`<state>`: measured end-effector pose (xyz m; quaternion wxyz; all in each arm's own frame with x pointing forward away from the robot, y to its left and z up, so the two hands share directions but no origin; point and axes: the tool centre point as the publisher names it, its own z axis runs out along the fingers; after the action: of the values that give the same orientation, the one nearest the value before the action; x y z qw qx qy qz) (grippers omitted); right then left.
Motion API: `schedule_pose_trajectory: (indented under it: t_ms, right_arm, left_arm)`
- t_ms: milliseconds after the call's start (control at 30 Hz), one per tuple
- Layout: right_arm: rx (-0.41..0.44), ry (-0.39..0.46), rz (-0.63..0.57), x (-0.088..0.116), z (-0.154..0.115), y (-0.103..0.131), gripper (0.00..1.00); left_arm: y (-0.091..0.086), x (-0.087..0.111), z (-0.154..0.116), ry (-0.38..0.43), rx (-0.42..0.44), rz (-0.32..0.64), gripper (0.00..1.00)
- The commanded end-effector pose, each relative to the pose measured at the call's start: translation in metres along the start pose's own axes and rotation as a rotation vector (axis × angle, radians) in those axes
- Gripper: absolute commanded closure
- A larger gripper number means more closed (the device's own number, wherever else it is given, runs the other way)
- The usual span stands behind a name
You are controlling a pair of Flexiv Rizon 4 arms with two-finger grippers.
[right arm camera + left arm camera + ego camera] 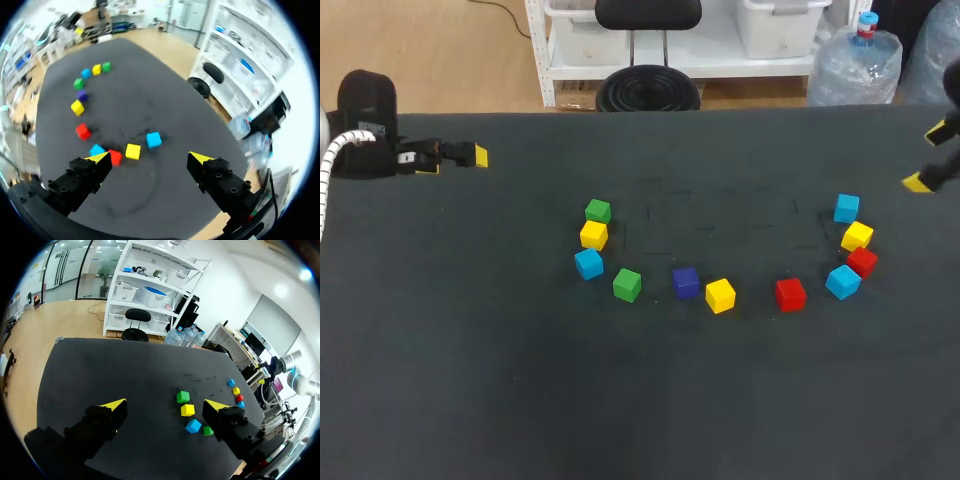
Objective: Place the blue cubes, place green cubes on the blue cubes, place the yellow cubes on the green cubes, then place the red cubes on the yellow cubes, and place purple cube on the red cubes.
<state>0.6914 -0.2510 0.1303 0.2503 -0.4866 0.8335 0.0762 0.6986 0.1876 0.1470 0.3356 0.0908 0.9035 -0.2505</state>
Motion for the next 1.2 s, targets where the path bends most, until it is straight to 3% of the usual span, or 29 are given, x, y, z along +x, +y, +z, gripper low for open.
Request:
schedule_pose_trajectory:
  t_ms: [33,233,600,1200]
  right_arm:
    - [-0.107,0.011,-0.112,0.004,0.01,-0.009,0.0]
    - [-0.161,0.027,-0.182,0.01,0.031,-0.013,0.0]
    - [-0.226,0.041,-0.207,0.011,0.063,-0.013,0.0]
    - [-0.229,0.054,-0.19,0.013,0.098,-0.012,0.0]
  left_arm:
    - [-0.002,-0.001,0.0,0.008,-0.01,-0.002,0.0]
    - [-0.002,-0.001,0.0,0.008,-0.01,-0.002,0.0]
    - [-0.002,-0.001,0.0,0.008,-0.01,-0.002,0.0]
    - [-0.002,-0.001,0.0,0.008,-0.01,-0.002,0.0]
